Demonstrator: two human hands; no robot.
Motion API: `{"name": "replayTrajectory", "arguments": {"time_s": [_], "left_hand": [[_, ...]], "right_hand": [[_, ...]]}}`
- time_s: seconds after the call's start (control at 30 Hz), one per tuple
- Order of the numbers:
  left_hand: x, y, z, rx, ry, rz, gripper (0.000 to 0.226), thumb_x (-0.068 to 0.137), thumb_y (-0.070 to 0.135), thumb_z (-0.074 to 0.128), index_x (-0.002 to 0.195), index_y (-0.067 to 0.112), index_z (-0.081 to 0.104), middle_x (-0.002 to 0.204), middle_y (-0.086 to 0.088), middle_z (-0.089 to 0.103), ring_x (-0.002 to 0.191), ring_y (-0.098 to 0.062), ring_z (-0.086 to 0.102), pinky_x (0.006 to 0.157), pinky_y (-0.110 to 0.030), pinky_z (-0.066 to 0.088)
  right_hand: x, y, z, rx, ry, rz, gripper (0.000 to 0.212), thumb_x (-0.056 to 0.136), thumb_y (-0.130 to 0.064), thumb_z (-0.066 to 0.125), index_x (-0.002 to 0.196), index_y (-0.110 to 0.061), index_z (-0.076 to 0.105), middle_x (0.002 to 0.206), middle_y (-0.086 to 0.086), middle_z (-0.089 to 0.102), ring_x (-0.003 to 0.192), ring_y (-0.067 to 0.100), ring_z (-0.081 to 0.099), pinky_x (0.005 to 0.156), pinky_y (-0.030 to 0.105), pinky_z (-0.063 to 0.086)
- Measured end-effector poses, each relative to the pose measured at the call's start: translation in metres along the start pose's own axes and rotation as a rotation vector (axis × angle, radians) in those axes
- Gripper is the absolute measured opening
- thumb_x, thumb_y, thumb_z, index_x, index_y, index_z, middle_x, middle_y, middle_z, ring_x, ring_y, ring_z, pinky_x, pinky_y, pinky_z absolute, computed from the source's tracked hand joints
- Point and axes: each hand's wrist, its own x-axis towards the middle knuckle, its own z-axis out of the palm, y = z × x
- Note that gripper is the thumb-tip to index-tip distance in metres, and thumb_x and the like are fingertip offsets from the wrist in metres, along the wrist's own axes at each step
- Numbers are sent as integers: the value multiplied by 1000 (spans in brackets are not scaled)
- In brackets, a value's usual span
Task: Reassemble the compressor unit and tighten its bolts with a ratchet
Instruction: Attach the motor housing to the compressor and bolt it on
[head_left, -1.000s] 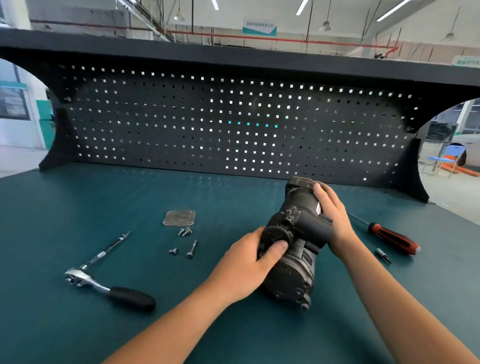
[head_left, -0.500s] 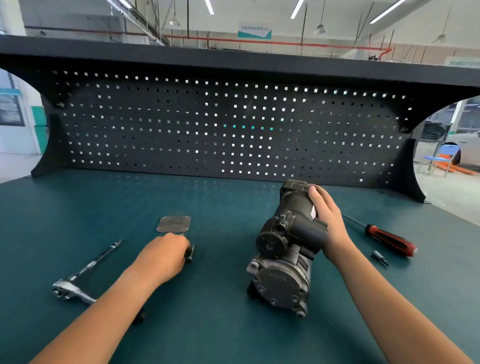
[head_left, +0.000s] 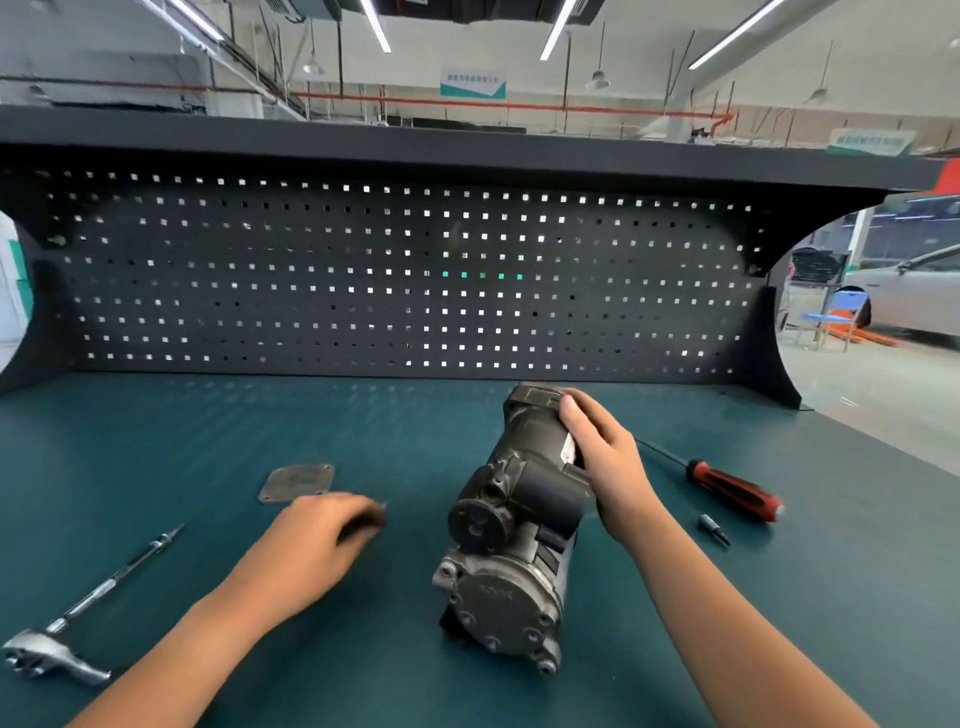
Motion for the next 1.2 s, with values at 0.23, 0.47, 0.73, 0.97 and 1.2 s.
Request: {"name": "replayTrajectory", "arguments": {"time_s": [0.23,0.47,0.73,0.97,1.2], "left_hand": [[34,67,-17,-829,30,-41,25,81,-8,61,76,15,67,71,8,73,64,-1,66,62,-8,49],[50,72,-5,-793,43,-2,29,81,-8,61,76,20,66,68,17,71,67,5,65,65,-7,48],[51,76,-3,-753,106,33,31,80,-6,64,73,25,66,71,17,71,66,0,65,63,-7,48],[48,81,1,-674,196,97,34,80,0,65,74,34,63,79,21,69,71,2,64,66,-6,46],[52,81,-1,-675,181,127,34,80,-2,65,74,32,64,75,22,69,70,4,63,67,-6,46]], "right_hand": [[2,5,1,28,19,-20,11,84,-38,62,92,-38,70,108,-8,67,103,11,62,91,31,49],[5,8,0,23,7,-18,16,84,-37,61,98,-32,69,114,-8,64,108,8,59,95,29,45],[5,10,0,27,2,-30,18,80,-40,62,96,-35,70,115,-8,63,106,6,59,91,26,45],[5,8,-1,7,-20,-38,14,86,-36,60,96,-37,69,115,-7,63,105,6,60,89,26,45],[5,7,-1,1,-27,-40,13,87,-34,60,95,-38,70,115,-5,63,106,8,59,91,28,45]]}}
